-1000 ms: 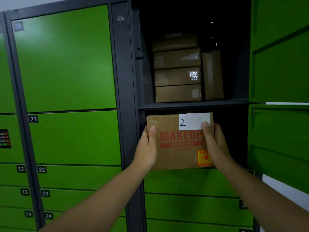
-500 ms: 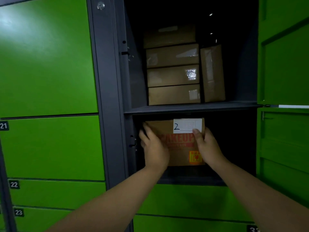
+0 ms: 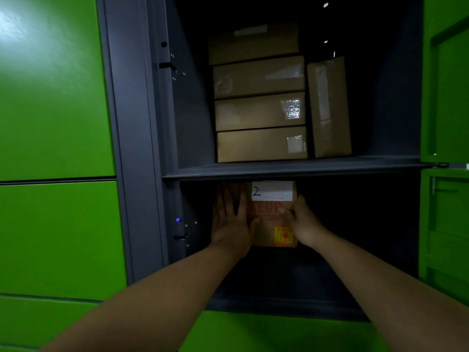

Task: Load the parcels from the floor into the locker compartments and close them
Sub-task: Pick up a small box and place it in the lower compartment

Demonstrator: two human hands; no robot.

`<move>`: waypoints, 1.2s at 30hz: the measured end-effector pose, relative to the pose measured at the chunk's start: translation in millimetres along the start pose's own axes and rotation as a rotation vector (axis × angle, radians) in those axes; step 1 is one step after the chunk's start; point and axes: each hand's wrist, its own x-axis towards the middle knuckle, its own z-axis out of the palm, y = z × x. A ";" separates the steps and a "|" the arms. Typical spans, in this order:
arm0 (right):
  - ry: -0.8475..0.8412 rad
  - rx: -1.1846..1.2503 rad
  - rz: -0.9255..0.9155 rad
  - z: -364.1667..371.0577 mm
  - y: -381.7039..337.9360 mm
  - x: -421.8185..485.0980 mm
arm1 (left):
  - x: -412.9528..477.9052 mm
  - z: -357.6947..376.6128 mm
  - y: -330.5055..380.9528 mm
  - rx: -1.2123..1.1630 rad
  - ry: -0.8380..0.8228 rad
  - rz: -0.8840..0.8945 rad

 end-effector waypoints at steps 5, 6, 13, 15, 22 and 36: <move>-0.026 -0.094 0.020 5.1 12.5 28.1 | 18.3 12.8 -9.8 -0.073 -0.090 0.020; -0.034 -0.106 0.014 5.0 15.4 33.0 | 21.8 15.6 -10.4 -0.081 -0.096 0.022; -0.044 -0.093 -0.040 0.1 24.4 37.7 | 34.5 42.5 -10.7 -0.100 -0.133 -0.032; -0.014 -0.080 -0.046 1.3 25.2 36.0 | 37.3 43.5 -11.4 -0.075 -0.151 -0.052; 0.081 -0.085 -0.004 6.4 20.6 30.6 | 32.1 39.8 -14.3 -0.040 -0.139 -0.040; 0.155 -0.254 0.186 0.9 -31.1 -15.8 | 2.7 -30.1 -7.6 0.014 -0.361 -0.043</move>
